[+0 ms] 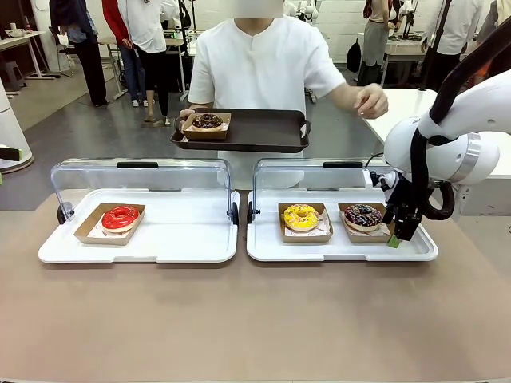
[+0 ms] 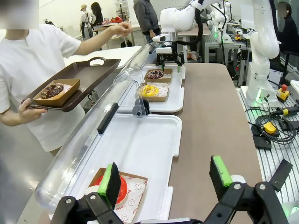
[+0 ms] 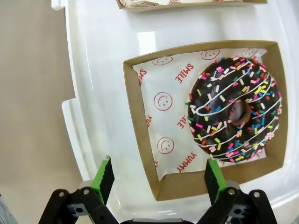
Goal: Provide the desired donut to the person.
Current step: Pick up and lift the Paper togo box containing the Donut pointed at by the person.
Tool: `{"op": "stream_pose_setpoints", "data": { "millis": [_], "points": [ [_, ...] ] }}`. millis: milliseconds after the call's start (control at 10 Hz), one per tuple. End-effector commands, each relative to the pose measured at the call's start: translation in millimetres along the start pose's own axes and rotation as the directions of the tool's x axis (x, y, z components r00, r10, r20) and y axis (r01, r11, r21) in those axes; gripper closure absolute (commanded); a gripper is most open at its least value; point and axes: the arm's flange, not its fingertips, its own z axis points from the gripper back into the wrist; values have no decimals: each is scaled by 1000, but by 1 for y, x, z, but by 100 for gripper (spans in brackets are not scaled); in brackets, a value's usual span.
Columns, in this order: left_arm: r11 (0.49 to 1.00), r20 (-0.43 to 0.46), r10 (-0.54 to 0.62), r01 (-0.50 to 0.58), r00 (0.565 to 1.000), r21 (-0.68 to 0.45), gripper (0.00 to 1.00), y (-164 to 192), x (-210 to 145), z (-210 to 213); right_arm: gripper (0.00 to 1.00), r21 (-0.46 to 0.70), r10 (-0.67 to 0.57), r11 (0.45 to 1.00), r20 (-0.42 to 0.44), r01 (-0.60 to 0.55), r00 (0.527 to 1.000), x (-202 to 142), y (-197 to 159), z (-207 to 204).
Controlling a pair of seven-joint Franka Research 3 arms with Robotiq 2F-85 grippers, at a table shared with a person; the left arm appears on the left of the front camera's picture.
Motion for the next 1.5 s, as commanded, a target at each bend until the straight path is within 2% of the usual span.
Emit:
{"op": "stream_pose_setpoints", "data": {
  "millis": [0,400,500,600,700,900,1000,1100,1200,1400],
  "points": [
    [1000,11,-6,6,1000,1,0,-1,0,2,0,6,-17,1000,-21,17,1000,2,-6,-5],
    [1000,11,-6,6,1000,1,0,-1,0,2,0,9,-4,1000,-29,4,1000,2,-6,-7],
    [1000,11,-6,6,1000,1,0,-1,0,2,42,4,12,1000,-24,-12,1000,2,-5,-7],
    [1000,11,-6,6,1000,1,0,-1,0,2,60,9,16,1000,-26,-16,1000,2,-5,-7],
    [1000,11,-6,6,1000,1,0,-1,0,2,100,9,17,1000,-25,-17,1000,2,-5,-7],
    [1000,11,-6,6,1000,1,0,-1,0,2,100,9,20,1000,-25,-19,999,2,-4,-7],
    [1000,11,-6,6,1000,1,0,-1,0,2,87,8,20,1000,-24,-20,1000,2,-4,-7],
    [1000,11,-6,6,1000,1,0,-1,0,2,97,8,22,1000,-24,-22,999,2,-4,-7],
    [1000,11,-6,6,1000,1,0,-1,0,2,100,9,24,1000,-24,-24,999,2,-4,-7],
    [1000,11,-6,6,1000,1,0,-1,0,2,100,4,22,1000,-30,-22,999,1,-5,-6]
  ]
}}
